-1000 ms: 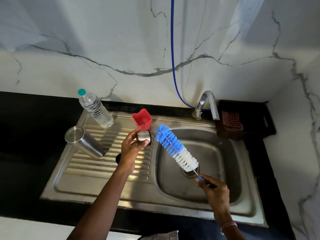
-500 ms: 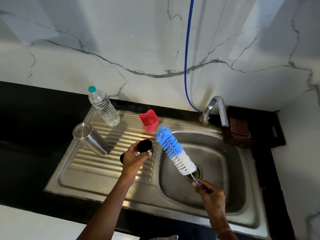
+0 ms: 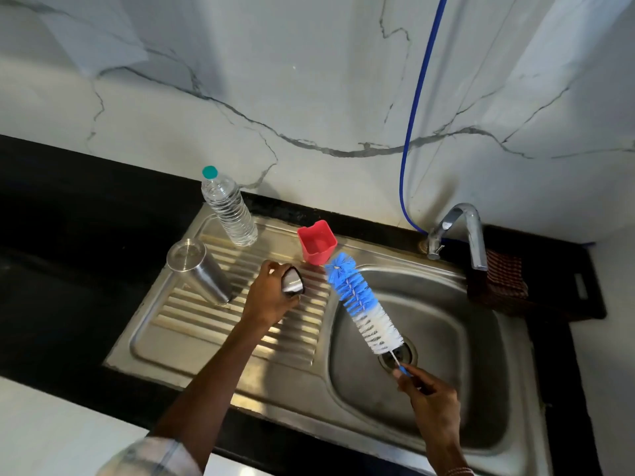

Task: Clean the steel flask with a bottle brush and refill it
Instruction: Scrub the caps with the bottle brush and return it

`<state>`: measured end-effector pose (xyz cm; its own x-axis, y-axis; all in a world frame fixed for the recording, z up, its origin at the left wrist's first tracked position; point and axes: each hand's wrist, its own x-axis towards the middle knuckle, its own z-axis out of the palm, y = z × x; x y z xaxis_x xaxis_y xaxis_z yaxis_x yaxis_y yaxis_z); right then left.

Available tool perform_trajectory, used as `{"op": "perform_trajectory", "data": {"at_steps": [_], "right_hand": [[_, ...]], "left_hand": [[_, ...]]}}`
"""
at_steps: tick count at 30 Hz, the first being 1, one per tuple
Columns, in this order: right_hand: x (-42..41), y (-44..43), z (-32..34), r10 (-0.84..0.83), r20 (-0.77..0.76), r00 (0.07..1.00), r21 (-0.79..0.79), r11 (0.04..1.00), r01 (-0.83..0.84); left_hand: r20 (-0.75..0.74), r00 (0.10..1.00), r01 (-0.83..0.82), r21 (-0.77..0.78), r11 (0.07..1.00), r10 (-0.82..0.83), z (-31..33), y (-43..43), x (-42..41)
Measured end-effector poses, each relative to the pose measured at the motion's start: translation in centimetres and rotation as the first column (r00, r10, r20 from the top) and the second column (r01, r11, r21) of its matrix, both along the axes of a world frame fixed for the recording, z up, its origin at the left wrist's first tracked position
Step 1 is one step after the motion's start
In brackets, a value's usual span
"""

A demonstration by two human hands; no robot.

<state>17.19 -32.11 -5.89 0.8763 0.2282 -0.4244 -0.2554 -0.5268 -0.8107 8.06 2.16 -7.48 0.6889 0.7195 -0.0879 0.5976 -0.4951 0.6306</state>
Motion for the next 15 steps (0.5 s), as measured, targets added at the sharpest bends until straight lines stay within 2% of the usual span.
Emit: {"op": "perform_trajectory", "data": {"at_steps": [4, 6, 9, 15], "right_hand": [[0.3, 0.2, -0.1, -0.012, 0.023, 1.0, -0.034, 0.999, 0.013], [0.4, 0.2, -0.1, -0.023, 0.029, 0.999, -0.053, 0.998, 0.025], [0.4, 0.1, -0.1, -0.036, 0.028, 0.999, -0.072, 0.997, 0.038], [0.5, 0.2, 0.2, -0.035, 0.015, 0.999, -0.109, 0.993, 0.036]], "left_hand": [[-0.301, 0.93, 0.259, 0.126, 0.957, -0.212, 0.3, 1.2, 2.2], [-0.371, 0.889, 0.341, 0.146, 0.929, -0.268, -0.1, 1.3, 3.1], [-0.371, 0.873, 0.395, 0.159, 0.905, -0.316, -1.5, 1.3, 4.0], [-0.378, 0.873, 0.407, 0.223, 0.886, -0.307, -2.6, 1.4, 4.5]]}}
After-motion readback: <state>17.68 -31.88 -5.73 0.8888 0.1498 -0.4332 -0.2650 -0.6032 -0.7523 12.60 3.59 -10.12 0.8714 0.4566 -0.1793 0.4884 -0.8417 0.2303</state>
